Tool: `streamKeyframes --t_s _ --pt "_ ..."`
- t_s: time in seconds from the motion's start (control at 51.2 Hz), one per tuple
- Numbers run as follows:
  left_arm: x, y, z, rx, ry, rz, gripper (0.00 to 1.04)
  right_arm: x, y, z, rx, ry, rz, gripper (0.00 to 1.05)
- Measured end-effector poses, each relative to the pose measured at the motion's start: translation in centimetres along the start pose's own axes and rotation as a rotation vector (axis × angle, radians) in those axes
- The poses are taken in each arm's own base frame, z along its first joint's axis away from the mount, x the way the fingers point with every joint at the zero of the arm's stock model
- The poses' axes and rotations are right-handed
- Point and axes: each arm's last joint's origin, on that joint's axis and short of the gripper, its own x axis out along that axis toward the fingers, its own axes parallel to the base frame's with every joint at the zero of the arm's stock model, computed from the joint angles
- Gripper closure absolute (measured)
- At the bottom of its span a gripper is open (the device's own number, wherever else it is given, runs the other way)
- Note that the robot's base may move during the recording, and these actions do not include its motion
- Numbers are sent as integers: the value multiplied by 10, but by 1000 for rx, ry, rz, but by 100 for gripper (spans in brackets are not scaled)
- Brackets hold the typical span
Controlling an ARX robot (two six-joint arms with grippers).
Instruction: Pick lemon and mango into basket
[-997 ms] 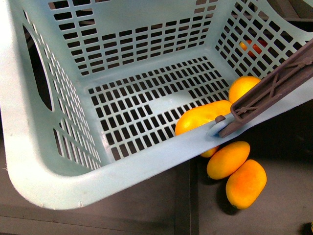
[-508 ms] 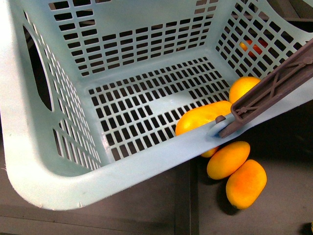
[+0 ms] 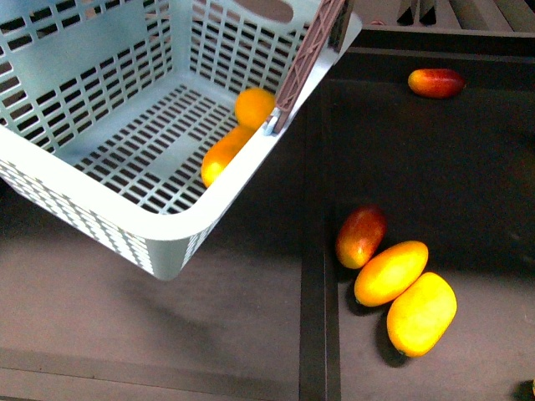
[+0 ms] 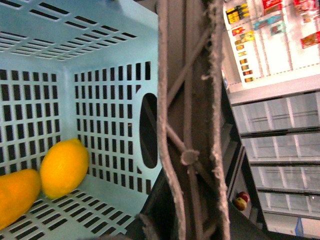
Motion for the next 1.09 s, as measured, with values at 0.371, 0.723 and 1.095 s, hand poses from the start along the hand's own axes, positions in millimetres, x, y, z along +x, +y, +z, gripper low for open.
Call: streamKeyframes --t_s 0.371,0.723,1.095 --pt "115 25 29 -95 -19 102 100 0 0 0 0 0 0 9" --pt "128 66 33 -145 -55 167 100 0 0 0 0 0 0 9" --pt "108 82 25 -153 -34 203 79 0 0 0 0 0 0 9"
